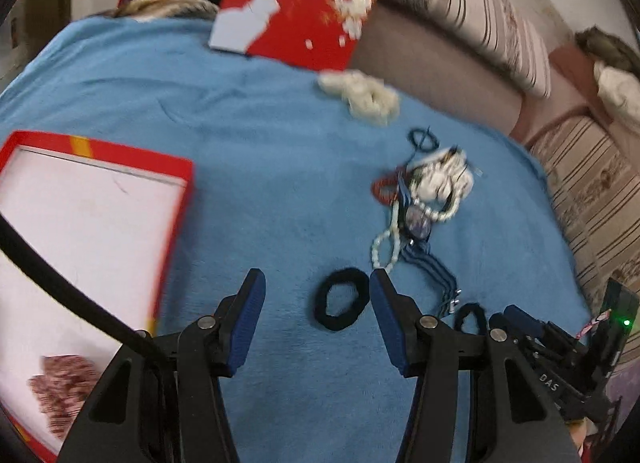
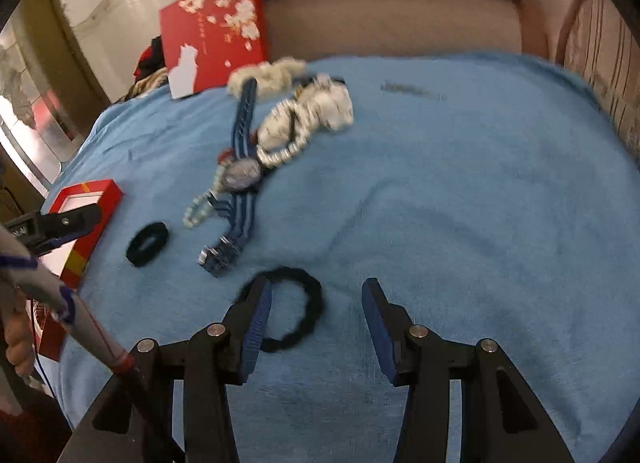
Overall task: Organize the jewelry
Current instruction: 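Grasp a black hair tie with left gripper while right grasps black braided tie, then carry both black hair ties into the box and open both grippers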
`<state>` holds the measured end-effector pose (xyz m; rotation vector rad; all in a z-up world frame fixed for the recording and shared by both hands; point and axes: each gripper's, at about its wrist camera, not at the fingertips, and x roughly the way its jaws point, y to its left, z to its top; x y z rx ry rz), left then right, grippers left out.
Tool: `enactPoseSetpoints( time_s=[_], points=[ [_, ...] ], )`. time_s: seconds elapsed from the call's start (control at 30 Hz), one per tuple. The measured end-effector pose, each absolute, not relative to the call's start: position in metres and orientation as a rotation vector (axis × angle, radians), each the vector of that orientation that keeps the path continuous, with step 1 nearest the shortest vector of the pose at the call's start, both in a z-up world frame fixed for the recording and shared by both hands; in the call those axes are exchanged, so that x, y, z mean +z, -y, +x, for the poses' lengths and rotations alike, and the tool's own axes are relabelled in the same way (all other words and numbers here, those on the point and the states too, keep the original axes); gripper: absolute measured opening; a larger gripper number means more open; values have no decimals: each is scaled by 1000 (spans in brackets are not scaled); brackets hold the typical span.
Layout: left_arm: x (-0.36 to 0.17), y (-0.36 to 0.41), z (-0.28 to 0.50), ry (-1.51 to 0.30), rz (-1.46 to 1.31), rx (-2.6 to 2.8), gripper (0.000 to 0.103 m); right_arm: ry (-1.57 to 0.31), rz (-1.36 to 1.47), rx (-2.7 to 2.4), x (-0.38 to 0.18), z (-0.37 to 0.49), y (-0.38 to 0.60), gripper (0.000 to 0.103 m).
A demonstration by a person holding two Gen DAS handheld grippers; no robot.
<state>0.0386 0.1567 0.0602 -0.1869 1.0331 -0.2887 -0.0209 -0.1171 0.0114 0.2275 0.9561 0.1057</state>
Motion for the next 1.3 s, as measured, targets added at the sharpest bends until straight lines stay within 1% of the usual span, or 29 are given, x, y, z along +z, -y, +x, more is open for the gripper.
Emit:
enactPoseSetpoints(
  time_s=[0.07, 0.13, 0.2, 0.37, 0.43, 0.47, 0.5, 0.53, 0.57, 0.6, 0.67, 0.73, 0.87, 1.07, 1.3],
  points=[
    [50, -148, 42, -1059, -179, -285, 53, -981, 231, 108, 4, -13, 115, 51],
    [40, -141, 47, -1089, -185, -290, 53, -978, 216, 110, 3, -8, 114, 54],
    [31, -136, 51, -1112, -180, -290, 53, -973, 208, 120, 3, -4, 111, 54],
    [23, -122, 56, -1120, -121, -284, 51, -979, 203, 115, -1, -8, 110, 54],
    [23, -122, 56, -1119, -113, -294, 39, -982, 187, 112, -2, -6, 107, 54],
    [23, -122, 57, -1123, -116, -303, 24, -983, 171, 107, -3, -7, 104, 54],
    [23, -121, 57, -1128, -116, -308, 4, -986, 139, 98, -4, -7, 100, 54],
    [21, -120, 57, -1137, -110, -305, 5, -987, 113, 91, -4, -7, 96, 52],
    [21, -119, 56, -1130, -108, -300, 5, -986, 59, 68, -5, -7, 90, 46],
    [22, -118, 54, -1117, -99, -289, 5, -984, 31, 57, -5, -8, 87, 42],
    [26, -115, 50, -1104, -96, -287, 5, -978, 34, 76, -4, -10, 85, 20],
    [37, -116, 45, -1069, -110, -297, 5, -974, 52, 81, -3, -11, 87, 12],
    [61, -127, 36, -1009, -145, -318, 5, -956, 130, 79, 2, -17, 96, 11],
    [91, -168, 29, -941, -205, -273, 5, -896, 172, 57, 23, -38, 98, 9],
    [108, -257, 28, -903, -354, -108, 5, -834, 120, 136, 70, -50, 47, 9]
  ],
)
